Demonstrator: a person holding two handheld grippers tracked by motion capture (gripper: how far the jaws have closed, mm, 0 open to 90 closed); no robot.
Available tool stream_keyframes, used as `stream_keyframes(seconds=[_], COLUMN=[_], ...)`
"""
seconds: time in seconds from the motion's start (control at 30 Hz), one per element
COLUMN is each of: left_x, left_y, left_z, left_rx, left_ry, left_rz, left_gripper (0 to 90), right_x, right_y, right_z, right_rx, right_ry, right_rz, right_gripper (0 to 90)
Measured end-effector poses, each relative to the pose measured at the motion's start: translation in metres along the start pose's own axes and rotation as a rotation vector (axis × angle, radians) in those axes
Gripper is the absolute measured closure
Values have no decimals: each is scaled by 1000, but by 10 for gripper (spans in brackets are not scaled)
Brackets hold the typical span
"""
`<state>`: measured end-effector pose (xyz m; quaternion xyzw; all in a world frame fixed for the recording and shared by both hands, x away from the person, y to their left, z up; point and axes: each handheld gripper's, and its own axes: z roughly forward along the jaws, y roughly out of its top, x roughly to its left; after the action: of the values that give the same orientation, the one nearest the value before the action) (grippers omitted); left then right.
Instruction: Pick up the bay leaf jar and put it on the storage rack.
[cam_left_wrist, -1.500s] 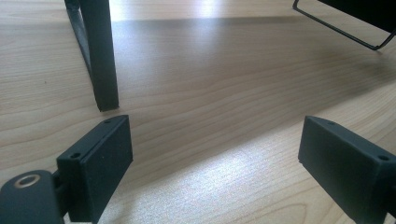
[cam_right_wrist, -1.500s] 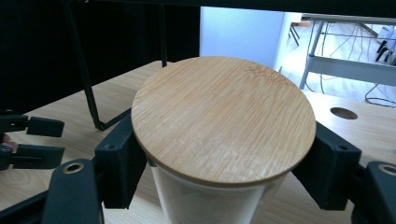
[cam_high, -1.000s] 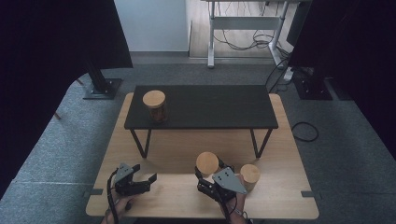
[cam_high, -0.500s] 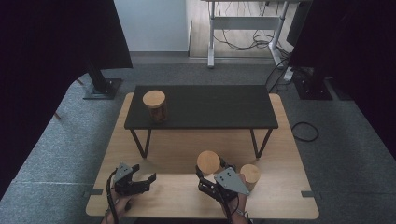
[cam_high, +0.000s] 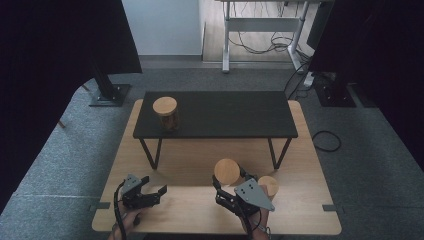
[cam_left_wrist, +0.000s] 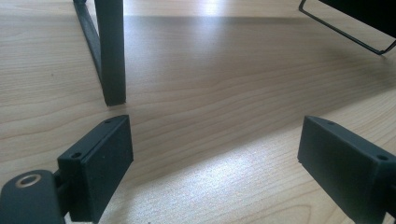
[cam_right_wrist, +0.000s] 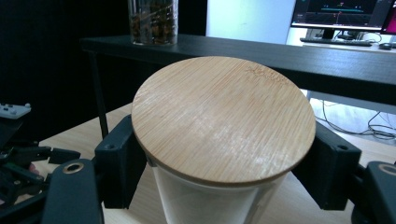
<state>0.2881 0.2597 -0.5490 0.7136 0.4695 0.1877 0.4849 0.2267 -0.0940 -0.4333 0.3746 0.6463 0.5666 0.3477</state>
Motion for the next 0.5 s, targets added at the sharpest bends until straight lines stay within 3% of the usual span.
stream_keyframes(seconds=[0.2,0.33,0.5], left_x=[3,6,5], left_y=[-1,-1,-1], left_z=[-3,-2,-2], left_rx=[-3,-1,0], left_ry=[10,5,7], left_rz=[-10,-34,-27], left_gripper=[96,100,100], right_x=[-5,-5,-8], right_y=[6,10,15], right_z=[0,-2,-2], right_rx=[-3,-17,-27], right_ry=[-2,3,12], right_rz=[22,12,5], right_gripper=[254,254,253])
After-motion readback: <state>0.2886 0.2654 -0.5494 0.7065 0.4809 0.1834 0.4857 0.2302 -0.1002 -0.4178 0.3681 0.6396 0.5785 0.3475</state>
